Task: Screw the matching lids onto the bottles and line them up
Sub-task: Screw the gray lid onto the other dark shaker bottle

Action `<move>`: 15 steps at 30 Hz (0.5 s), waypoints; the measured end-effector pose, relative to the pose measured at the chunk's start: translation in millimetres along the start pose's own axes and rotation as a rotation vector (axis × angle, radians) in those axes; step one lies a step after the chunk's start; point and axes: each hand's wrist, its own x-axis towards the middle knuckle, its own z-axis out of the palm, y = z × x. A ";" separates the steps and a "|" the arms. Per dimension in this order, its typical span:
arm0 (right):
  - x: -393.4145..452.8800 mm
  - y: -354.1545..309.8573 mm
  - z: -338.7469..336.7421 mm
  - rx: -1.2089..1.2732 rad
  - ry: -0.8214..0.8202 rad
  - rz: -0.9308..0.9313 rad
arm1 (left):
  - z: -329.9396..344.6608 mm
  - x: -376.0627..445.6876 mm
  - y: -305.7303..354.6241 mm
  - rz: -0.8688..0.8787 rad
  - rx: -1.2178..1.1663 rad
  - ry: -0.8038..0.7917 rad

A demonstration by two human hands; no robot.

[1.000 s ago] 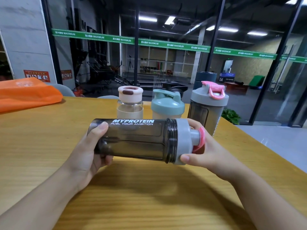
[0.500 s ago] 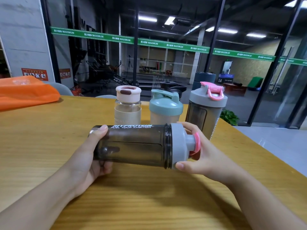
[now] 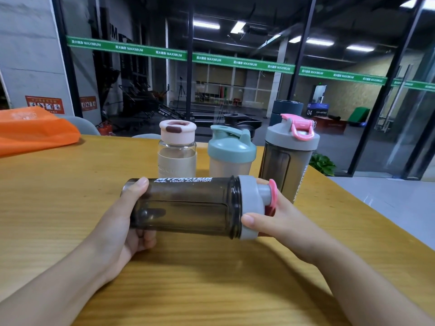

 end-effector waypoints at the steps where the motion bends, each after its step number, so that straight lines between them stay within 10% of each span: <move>1: 0.9 1.1 0.1 -0.027 0.017 -0.023 | -1.2 -0.3 -1.2 -0.011 0.000 0.011; 8: 1.4 6.6 1.4 -0.126 0.053 -0.113 | 11.6 27.4 16.1 0.174 0.097 0.197; 15: 2.0 3.4 0.9 -0.091 0.115 0.000 | 8.6 6.9 2.5 0.161 -0.023 0.040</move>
